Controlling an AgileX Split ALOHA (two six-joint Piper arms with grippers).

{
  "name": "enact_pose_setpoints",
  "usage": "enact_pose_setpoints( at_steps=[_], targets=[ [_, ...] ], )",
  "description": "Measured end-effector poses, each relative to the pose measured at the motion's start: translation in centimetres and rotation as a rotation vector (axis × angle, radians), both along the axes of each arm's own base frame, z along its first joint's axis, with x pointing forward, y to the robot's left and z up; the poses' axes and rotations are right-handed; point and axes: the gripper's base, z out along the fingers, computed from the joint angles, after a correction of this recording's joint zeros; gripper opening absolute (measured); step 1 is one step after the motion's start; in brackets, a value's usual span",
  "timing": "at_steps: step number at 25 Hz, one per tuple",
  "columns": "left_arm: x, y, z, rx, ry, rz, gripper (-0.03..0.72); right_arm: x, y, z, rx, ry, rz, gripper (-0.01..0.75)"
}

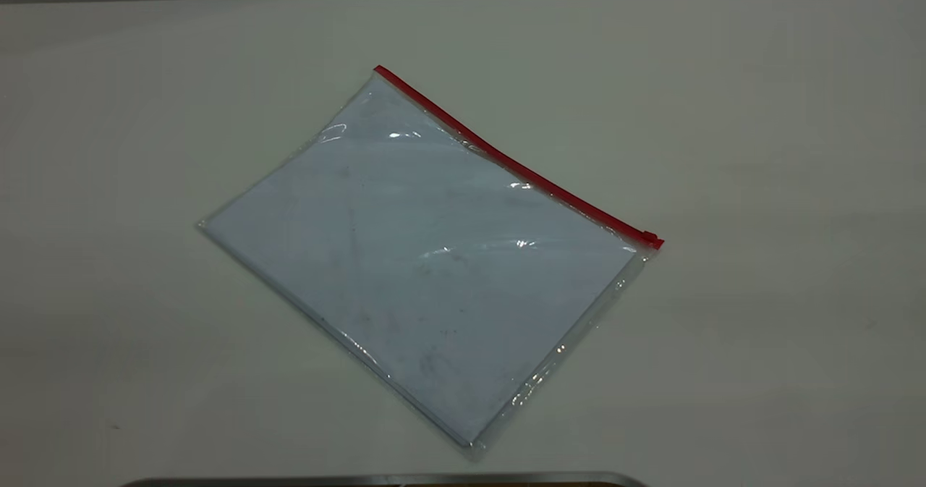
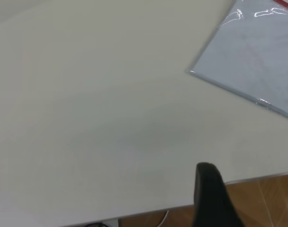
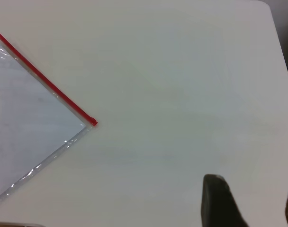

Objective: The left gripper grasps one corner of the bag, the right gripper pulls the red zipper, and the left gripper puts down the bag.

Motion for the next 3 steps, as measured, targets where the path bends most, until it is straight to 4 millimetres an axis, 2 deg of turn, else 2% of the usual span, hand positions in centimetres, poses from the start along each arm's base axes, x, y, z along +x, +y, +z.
enact_pose_setpoints(
  at_steps=[3],
  targets=[
    [-0.01,0.0,0.0,0.0,-0.001,0.0,0.483,0.0,0.0,0.0,0.0,0.0,0.0,0.383]
  ],
)
